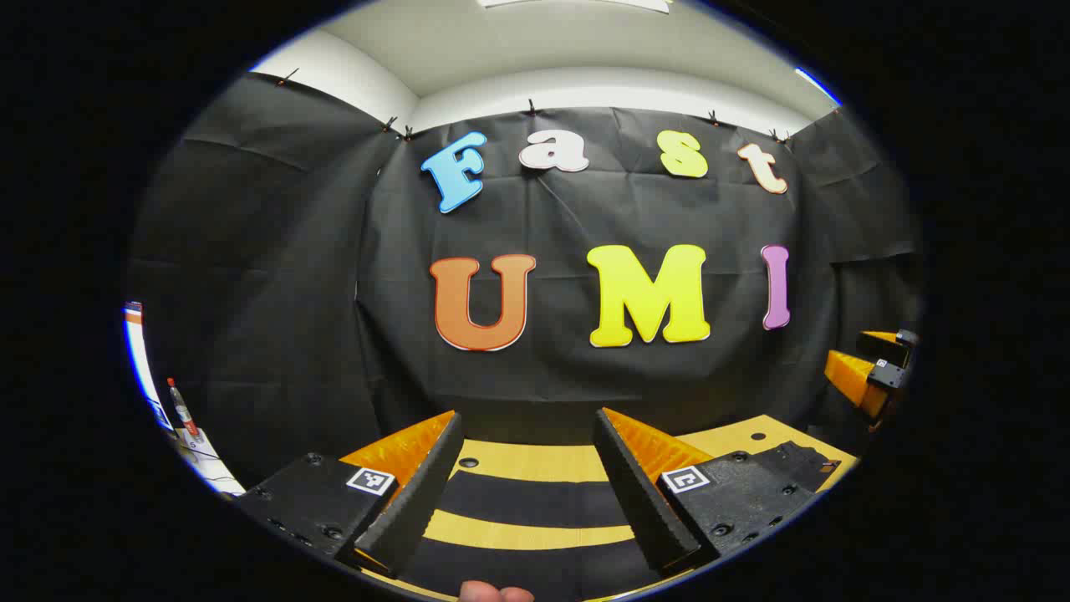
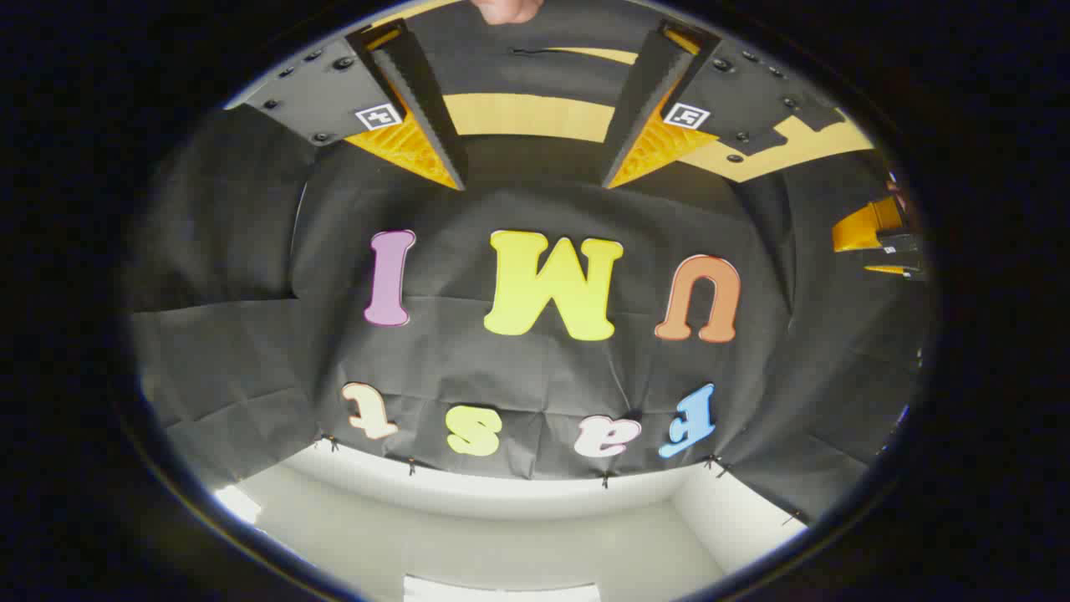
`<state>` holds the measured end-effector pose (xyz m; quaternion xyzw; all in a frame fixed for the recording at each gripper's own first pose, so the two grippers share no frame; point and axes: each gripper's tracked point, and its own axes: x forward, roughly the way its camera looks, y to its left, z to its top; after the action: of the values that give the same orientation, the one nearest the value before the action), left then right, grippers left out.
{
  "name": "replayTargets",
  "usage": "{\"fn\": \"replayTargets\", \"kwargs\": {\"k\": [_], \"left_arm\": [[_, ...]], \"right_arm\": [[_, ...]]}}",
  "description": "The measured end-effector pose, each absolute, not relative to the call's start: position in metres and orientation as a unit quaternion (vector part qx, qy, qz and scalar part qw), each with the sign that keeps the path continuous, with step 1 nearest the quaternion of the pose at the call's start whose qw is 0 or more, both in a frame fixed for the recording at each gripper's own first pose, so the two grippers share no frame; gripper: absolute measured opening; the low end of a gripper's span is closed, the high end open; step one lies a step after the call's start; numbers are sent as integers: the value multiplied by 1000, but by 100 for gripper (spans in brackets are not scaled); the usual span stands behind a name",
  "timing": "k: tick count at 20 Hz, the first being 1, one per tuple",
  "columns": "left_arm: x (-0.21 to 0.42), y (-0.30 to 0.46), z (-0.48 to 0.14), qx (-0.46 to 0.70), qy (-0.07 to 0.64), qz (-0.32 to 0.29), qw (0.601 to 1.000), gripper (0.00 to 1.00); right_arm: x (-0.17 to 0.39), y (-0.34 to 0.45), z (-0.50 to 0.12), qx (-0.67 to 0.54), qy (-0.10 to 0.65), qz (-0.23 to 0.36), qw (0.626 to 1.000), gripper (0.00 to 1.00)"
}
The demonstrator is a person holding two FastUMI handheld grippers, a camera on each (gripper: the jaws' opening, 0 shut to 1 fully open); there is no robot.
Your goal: Grasp the waist and the cuffs of the jeans and fold them to make the two legs overlap; first hold the waist and fold one-third of the jeans toward the cuffs, then hold the cuffs and fold the remaining one-third in the same direction to finish folding.
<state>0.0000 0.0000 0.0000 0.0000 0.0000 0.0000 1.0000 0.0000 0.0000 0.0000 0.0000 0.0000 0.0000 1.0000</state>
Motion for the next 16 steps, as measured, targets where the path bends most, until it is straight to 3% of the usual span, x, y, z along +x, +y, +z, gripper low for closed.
{"fn": "replayTargets", "kwargs": {"k": [16], "left_arm": [[23,5,-5,-12,0,6,1000,100]], "right_arm": [[25,-9,-9,-5,9,-1,1000,96]]}}
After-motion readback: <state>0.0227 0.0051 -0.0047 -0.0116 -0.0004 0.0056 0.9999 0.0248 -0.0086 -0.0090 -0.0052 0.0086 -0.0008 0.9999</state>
